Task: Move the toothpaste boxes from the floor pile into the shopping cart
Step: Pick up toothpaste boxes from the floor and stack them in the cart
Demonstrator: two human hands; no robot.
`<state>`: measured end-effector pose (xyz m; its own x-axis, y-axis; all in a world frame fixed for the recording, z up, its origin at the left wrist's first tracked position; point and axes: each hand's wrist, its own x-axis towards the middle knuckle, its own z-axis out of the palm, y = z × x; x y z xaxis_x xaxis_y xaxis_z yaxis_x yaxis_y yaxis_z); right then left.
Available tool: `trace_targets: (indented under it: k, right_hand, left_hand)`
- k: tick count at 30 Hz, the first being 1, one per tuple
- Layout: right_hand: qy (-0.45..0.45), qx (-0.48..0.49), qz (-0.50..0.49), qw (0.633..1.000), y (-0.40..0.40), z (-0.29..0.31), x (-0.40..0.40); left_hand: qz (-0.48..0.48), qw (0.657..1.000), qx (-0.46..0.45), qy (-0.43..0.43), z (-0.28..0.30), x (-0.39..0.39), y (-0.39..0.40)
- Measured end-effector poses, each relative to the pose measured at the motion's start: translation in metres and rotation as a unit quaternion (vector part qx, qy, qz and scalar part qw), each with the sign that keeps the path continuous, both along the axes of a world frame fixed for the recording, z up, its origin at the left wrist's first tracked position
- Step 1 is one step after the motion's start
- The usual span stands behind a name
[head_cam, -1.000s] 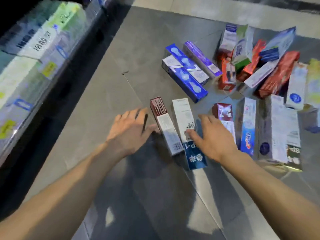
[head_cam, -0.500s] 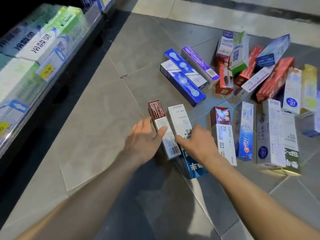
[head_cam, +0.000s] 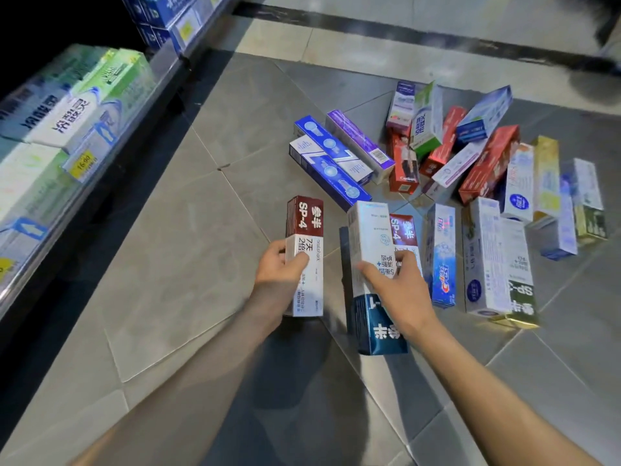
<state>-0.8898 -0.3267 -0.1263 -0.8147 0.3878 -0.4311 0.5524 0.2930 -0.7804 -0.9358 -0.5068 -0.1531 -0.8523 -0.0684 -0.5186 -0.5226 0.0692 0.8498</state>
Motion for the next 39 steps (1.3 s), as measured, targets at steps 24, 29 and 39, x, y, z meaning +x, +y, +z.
trace_targets:
  k: [24,29,39]
  right_hand:
    - [0.115,-0.215,-0.139,0.960,0.079,0.720,0.110]
    - [0.167,-0.194,-0.194,0.947,0.113,0.852,0.163]
    - [0.242,-0.097,-0.381,0.887,0.124,0.966,0.279]
  left_hand:
    - [-0.149,0.982,0.112,0.028,0.749,0.093,0.110]
    - [-0.194,0.970,0.143,0.047,0.881,0.129,0.153]
    - [-0.417,0.888,0.170,0.093,0.989,0.177,0.201]
